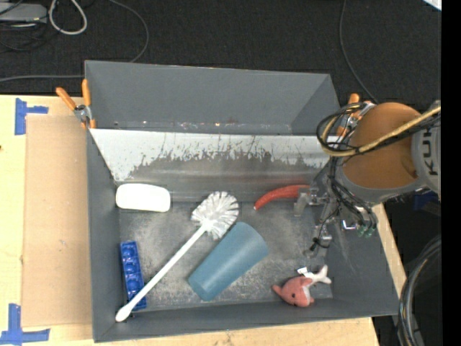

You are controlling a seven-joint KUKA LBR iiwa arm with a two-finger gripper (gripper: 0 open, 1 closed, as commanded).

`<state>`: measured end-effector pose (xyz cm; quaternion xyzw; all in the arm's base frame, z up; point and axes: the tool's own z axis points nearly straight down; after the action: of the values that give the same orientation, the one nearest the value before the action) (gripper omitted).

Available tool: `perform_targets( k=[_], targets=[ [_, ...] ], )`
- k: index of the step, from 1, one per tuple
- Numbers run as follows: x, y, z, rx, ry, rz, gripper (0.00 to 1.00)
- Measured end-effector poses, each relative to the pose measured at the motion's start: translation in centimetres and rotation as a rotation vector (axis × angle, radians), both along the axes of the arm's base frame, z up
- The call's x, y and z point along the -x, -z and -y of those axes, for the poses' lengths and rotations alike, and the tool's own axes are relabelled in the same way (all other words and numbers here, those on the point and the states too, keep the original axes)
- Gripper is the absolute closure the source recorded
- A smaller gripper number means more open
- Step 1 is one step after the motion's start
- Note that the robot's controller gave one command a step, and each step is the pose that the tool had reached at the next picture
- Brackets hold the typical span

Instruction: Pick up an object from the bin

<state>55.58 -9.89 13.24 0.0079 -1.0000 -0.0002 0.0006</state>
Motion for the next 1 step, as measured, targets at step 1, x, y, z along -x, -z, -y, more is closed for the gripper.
perform_targets(
  k=[1],
  targets=[
    [0.00, 0.00, 0.00, 0.000, 0.000, 0.000, 0.00]
  ],
)
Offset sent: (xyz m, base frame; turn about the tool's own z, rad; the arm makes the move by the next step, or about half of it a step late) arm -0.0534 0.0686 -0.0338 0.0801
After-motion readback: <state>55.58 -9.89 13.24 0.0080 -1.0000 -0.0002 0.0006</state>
